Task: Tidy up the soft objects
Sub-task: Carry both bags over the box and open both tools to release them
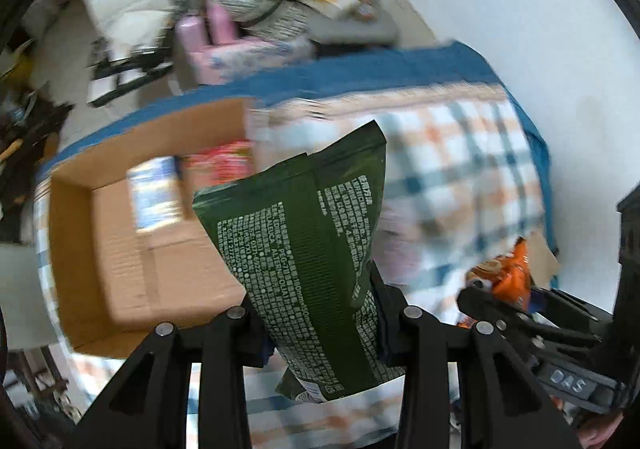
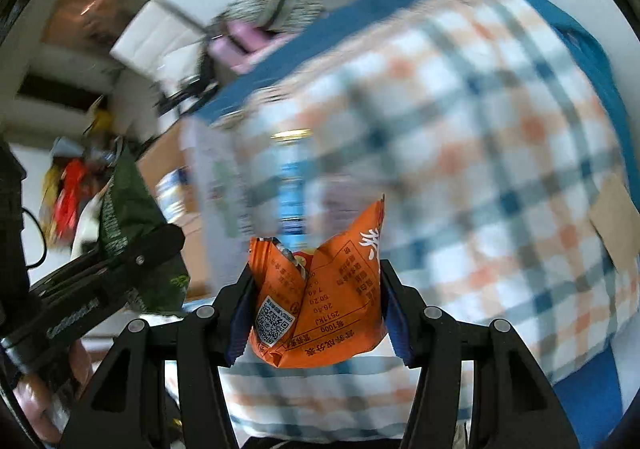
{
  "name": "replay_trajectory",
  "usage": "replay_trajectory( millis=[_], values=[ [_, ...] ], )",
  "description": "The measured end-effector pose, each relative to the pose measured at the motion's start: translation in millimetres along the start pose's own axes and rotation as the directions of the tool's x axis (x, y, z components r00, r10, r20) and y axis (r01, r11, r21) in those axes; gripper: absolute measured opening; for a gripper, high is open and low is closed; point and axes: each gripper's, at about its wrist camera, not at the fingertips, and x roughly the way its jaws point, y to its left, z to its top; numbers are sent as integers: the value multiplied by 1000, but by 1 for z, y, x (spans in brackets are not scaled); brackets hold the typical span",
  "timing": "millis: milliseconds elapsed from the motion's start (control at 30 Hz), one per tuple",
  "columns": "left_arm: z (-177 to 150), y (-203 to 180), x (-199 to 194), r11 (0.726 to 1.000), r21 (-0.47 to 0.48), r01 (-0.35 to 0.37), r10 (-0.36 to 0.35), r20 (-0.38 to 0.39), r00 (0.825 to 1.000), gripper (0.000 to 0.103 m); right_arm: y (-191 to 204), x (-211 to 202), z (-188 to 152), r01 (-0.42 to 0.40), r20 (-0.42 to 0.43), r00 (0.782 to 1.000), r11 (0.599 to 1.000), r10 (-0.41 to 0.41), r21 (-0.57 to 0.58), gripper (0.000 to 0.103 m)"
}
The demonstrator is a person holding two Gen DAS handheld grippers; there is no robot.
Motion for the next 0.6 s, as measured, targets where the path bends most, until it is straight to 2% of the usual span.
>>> replay_trajectory(
  millis=[167,233,333,433,600],
  values=[
    [-4,93,-14,990,-110,-88,92,28,995,34,100,23,-6,-26,-33,999,989,21,-145,58],
    [-1,135,-10,981,-155,-119,123,19,992,34,138,39,-7,-20,-51,999,982,10,-190,58],
    [4,178,3,969,-195,-151,154,-1,988,34,180,64,-7,16,-64,997,972,-32,-236,58],
    [13,212,21,961,-221,-167,164,-30,986,34,208,85,-5,51,-79,994,963,-74,-264,58],
    [31,252,62,955,-253,-158,135,-106,985,34,234,123,-3,107,-104,985,957,-140,-270,58]
  ],
)
